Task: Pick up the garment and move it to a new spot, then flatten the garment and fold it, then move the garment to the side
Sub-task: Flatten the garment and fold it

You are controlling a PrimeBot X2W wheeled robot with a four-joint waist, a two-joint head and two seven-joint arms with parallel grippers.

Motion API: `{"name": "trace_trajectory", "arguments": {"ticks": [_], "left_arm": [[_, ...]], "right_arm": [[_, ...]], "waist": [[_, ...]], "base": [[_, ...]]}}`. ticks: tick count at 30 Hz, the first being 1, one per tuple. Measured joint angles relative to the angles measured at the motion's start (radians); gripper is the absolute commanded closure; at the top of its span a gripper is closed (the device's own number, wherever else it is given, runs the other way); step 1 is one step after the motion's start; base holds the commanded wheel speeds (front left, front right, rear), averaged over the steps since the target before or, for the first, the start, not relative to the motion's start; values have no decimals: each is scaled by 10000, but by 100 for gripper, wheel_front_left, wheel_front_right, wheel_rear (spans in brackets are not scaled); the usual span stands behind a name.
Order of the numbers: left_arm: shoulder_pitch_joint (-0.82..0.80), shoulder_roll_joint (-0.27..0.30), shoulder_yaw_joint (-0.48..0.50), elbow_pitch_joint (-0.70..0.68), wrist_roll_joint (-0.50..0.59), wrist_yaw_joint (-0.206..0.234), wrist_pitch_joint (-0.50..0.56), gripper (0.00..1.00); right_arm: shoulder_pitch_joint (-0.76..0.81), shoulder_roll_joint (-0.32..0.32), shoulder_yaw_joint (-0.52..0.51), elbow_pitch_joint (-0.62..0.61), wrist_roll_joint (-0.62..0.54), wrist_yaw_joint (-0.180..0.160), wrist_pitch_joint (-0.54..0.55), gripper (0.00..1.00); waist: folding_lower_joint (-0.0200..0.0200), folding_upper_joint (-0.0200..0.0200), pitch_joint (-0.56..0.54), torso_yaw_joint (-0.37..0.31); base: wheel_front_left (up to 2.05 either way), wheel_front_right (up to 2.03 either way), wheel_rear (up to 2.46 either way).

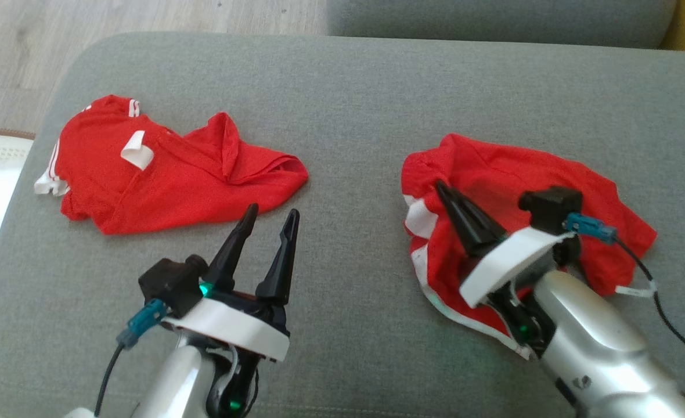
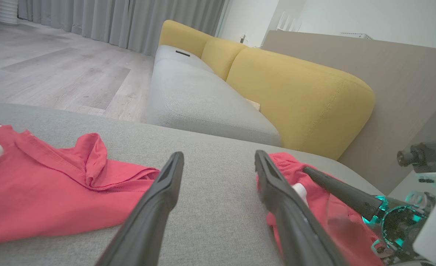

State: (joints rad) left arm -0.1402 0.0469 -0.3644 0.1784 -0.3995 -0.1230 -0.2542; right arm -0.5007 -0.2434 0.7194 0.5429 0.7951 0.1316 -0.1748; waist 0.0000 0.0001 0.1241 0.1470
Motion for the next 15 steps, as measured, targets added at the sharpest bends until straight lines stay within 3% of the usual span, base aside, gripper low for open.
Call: {"name": "trace_trajectory", "arguments": {"ticks": [9,10,11,15], "left_arm": [[135,2,-38,-2,10,-2,0,0],[135,2,-40,0,10,-2,0,0],[134,2,-42,0,10,-2,0,0],[129,2,-27,6,10,-2,0,0]], "right_arm": [[-236,-71,-207,2406,-754,0,-13,100],[-333,-65,-222,2633,-953,0,-52,62],[-430,-4,-299,2838,-1062,0,-165,4],[-662,343,-474,3127,-1241,0,-433,0]], "waist": [[0,0,132,-2],[0,0,144,-8],[0,0,158,-16],[0,0,154,-83]], "base": [[0,0,0],[0,0,0],[0,0,0],[0,0,0]]}}
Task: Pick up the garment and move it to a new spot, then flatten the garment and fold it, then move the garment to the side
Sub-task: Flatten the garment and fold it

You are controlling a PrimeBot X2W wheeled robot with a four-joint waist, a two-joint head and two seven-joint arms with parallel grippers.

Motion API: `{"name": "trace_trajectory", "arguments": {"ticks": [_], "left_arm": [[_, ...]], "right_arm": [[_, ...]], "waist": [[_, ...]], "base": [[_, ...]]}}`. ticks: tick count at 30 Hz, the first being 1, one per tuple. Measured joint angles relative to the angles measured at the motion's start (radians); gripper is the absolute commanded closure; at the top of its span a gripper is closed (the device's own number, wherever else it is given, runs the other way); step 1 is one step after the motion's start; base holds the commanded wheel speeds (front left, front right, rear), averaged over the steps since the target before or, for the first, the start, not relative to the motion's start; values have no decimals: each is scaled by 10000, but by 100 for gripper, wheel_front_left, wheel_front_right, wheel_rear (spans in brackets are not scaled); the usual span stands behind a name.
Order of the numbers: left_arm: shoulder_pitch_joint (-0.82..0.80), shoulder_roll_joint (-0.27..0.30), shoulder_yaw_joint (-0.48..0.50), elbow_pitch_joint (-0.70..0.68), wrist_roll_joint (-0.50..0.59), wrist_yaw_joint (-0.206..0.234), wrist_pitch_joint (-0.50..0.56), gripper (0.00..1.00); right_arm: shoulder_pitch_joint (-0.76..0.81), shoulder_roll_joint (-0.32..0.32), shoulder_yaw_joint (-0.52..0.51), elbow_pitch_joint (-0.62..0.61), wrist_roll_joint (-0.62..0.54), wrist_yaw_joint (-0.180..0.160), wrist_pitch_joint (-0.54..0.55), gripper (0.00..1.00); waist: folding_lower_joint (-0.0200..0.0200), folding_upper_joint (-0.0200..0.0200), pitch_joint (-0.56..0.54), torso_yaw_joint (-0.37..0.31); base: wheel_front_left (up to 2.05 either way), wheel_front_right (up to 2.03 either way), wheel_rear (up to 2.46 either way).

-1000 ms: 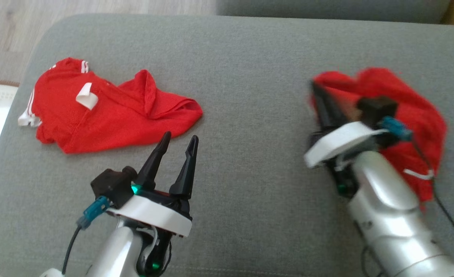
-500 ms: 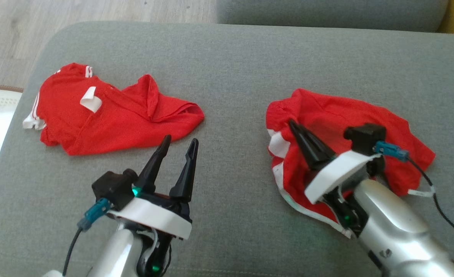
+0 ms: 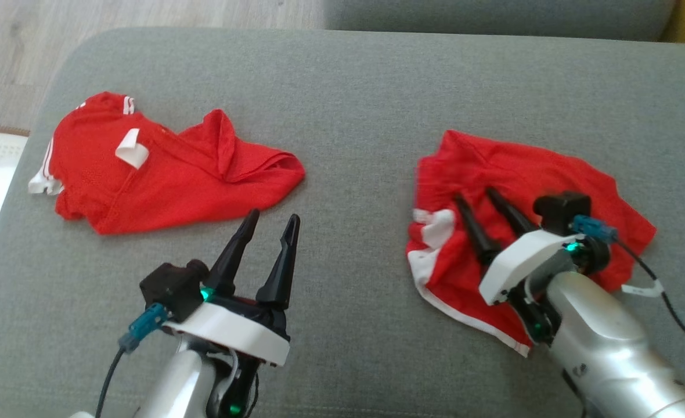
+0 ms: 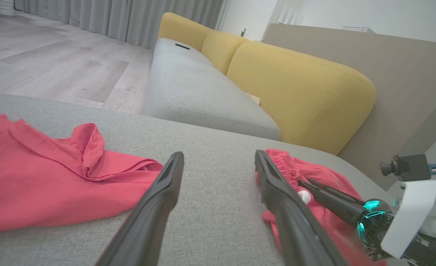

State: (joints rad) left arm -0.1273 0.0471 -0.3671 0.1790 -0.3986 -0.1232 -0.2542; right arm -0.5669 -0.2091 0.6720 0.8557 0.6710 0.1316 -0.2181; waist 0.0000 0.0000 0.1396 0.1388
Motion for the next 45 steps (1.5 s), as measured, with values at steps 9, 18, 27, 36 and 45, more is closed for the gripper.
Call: {"name": "trace_trajectory", "arguments": {"ticks": [9,18,27,36,45], "left_arm": [[5,0,257,0,0,8,0,0],[58,0,629,-90,0,42,0,0],[421,2,840,-128,100,29,0,0],[421,2,779,-125,115,0,0,0],[404,2,652,-105,161,-2,0,0]], "right_arm": [[135,31,-826,-368,-533,0,-288,0],[3025,-8,-3979,-3687,-1655,0,-299,0],[6360,769,-4521,-5189,-2711,0,-130,0],[6467,754,-3781,-4800,-2387,0,1183,0],[5745,694,-3312,-4050,-2054,0,1852,0]], "waist": [[0,0,-178,-376],[0,0,-490,-1056],[0,0,-782,-1585],[0,0,-644,-1534],[0,0,-524,-1070]], "base": [[0,0,0],[0,0,0],[0,0,0],[0,0,0],[0,0,0]]}}
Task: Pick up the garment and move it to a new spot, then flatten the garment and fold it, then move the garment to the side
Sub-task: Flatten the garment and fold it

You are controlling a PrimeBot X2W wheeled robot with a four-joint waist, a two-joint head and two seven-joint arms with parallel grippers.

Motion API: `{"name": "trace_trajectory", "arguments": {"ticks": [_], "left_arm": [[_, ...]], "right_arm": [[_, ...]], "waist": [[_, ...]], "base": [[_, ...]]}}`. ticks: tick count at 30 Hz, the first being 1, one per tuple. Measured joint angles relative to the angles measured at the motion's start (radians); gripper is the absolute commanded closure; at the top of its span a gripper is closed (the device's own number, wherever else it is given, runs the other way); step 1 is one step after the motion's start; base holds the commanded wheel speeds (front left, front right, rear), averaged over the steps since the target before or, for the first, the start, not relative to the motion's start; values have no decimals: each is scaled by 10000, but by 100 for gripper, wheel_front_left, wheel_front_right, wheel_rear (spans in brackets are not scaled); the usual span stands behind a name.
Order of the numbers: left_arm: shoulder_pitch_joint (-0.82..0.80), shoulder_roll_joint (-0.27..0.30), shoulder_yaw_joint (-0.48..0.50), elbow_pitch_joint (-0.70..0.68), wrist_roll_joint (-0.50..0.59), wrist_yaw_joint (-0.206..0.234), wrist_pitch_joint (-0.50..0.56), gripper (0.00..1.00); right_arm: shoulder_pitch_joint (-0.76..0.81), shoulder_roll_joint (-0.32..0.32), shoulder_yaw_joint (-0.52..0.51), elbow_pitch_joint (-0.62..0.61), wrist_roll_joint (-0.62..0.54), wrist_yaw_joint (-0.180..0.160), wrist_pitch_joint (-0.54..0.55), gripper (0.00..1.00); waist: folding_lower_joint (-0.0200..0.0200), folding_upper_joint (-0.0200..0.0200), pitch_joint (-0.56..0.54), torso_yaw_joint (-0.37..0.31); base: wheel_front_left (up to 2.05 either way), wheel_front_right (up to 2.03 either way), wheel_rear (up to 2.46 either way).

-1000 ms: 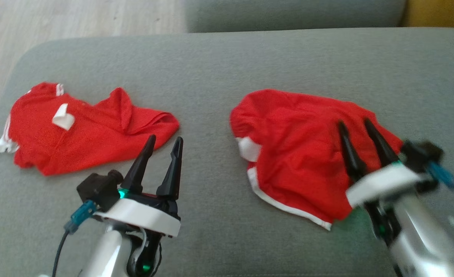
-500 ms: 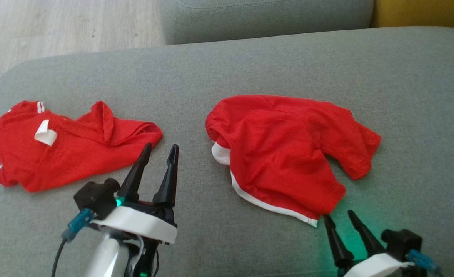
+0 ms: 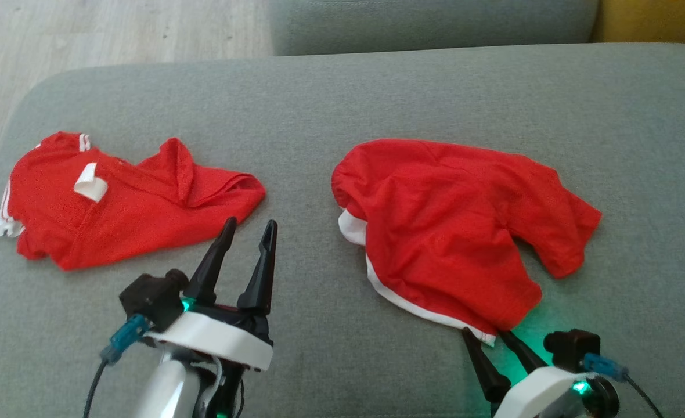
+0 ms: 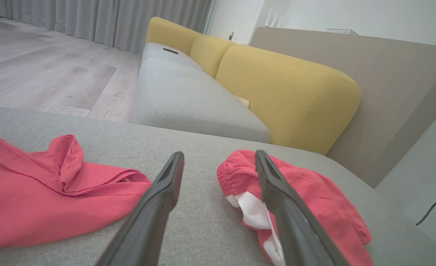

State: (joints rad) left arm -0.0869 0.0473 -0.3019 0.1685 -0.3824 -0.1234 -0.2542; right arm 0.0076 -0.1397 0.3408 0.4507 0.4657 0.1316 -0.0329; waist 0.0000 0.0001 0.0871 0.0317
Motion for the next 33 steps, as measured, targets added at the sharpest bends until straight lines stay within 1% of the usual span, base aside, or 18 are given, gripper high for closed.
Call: {"name": "trace_trajectory", "arguments": {"ticks": [7,8,9,10,13,16,18,24,29,30,33], "left_arm": [[-3,2,-44,8,0,-6,2,0],[-3,2,-44,8,0,-6,0,0],[-3,2,-42,10,-2,-6,0,0],[-3,2,-42,8,-2,-6,0,0],[-4,2,-36,12,0,-6,0,0],[-4,2,2,12,-2,0,0,0],[-4,2,19,12,-4,0,0,0],[-4,2,-2,10,-6,0,0,0],[-4,2,-58,10,-6,0,0,0],[-4,2,-58,10,-6,0,0,0],[-4,2,-82,10,-6,0,0,0]], "right_arm": [[-436,-21,161,347,0,0,113,0],[-497,-31,205,387,-2,0,113,30],[-570,-42,236,453,-2,0,113,80],[-632,-67,270,487,-4,0,113,100],[-705,-163,232,629,-4,0,82,100],[-708,-268,-125,756,-105,0,-102,100],[-710,-416,-604,846,-311,0,-224,100],[-856,-926,-2489,1034,-1076,0,-395,100],[-1081,-949,-3743,1103,-1854,0,-284,100],[-1081,-949,-3743,1103,-1854,0,-284,100],[-1163,-880,-4268,1127,-2284,0,-155,100]], "waist": [[0,0,107,215],[0,0,122,231],[0,0,135,241],[0,0,149,245],[0,0,163,228],[0,0,145,142],[0,0,117,56],[0,0,6,-225],[0,0,-35,-350],[0,0,-35,-350],[0,0,-27,-358]], "base": [[0,0,0],[0,0,0],[0,0,0],[0,0,0],[0,0,0],[0,0,0],[0,0,0],[0,0,0],[0,0,0],[0,0,0],[0,0,0]]}}
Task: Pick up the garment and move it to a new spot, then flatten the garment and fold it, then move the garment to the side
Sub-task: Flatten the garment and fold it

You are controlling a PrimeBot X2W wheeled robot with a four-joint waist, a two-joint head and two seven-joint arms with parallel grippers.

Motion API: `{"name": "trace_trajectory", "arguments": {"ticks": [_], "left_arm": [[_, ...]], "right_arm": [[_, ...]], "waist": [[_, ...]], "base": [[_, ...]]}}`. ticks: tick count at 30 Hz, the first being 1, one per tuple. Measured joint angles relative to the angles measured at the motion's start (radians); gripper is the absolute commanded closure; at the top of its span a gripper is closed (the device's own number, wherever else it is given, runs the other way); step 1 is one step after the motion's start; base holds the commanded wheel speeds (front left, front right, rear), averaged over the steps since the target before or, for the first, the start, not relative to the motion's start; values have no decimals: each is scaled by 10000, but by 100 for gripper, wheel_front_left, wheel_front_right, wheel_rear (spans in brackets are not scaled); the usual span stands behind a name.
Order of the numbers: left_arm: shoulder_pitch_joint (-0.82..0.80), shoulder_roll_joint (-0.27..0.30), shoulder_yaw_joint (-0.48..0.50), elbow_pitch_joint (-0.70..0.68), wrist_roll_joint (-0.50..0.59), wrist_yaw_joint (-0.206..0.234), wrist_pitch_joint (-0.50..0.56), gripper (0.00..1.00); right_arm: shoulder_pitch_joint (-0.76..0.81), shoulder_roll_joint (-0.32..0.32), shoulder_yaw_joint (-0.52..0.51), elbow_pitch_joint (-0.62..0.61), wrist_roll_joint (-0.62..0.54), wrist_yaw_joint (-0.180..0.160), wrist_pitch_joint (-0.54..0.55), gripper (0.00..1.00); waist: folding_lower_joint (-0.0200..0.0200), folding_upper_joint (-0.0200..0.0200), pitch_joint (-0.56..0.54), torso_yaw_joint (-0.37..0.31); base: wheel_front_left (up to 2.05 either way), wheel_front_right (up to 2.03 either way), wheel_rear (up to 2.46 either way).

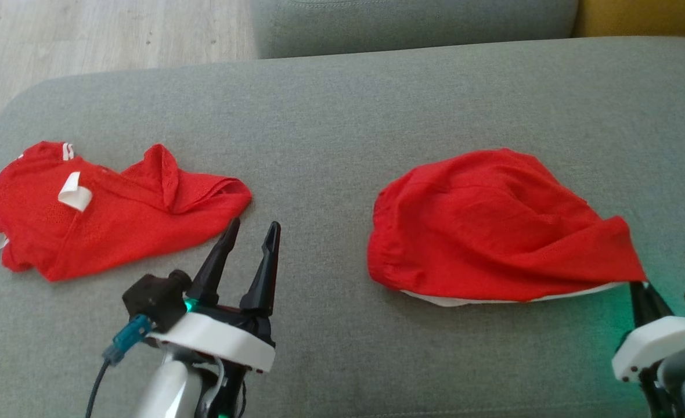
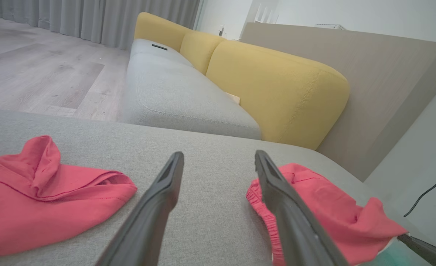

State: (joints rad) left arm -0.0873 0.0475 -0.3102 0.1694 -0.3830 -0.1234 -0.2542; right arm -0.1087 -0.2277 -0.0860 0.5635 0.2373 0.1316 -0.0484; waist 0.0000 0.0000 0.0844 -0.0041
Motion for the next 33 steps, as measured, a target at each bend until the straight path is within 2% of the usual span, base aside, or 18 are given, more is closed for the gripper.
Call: {"name": "trace_trajectory", "arguments": {"ticks": [5,6,7,11,16,24,29,33], "left_arm": [[0,0,-42,4,0,0,2,0],[0,0,-42,6,0,0,0,0],[0,0,-44,10,0,0,0,0],[1,0,-69,42,0,0,0,0],[1,0,-71,46,0,-2,2,0],[-1,0,-140,46,0,-8,2,0],[-15,0,-236,44,-29,-8,2,0],[-56,0,-336,46,-73,-6,0,0]], "right_arm": [[-21,362,-976,128,-888,0,330,100],[-20,493,-1177,159,-1012,0,385,44],[-17,619,-1315,153,-1177,0,397,0],[-6,1045,-1507,-219,-1379,0,209,0],[72,1450,-1145,-1758,-932,0,-690,0],[601,1407,1427,-3455,462,0,-1193,0],[547,938,3279,-3400,777,0,-849,0],[188,761,4472,-2780,924,0,-339,0]], "waist": [[0,0,30,-27],[0,0,31,-43],[0,0,29,-63],[0,0,-16,-127],[0,0,-57,-192],[0,0,-49,10],[0,0,42,302],[0,0,149,619]], "base": [[0,0,0],[0,0,0],[0,0,0],[0,0,0],[0,0,0],[0,0,0],[0,0,0],[0,0,0]]}}
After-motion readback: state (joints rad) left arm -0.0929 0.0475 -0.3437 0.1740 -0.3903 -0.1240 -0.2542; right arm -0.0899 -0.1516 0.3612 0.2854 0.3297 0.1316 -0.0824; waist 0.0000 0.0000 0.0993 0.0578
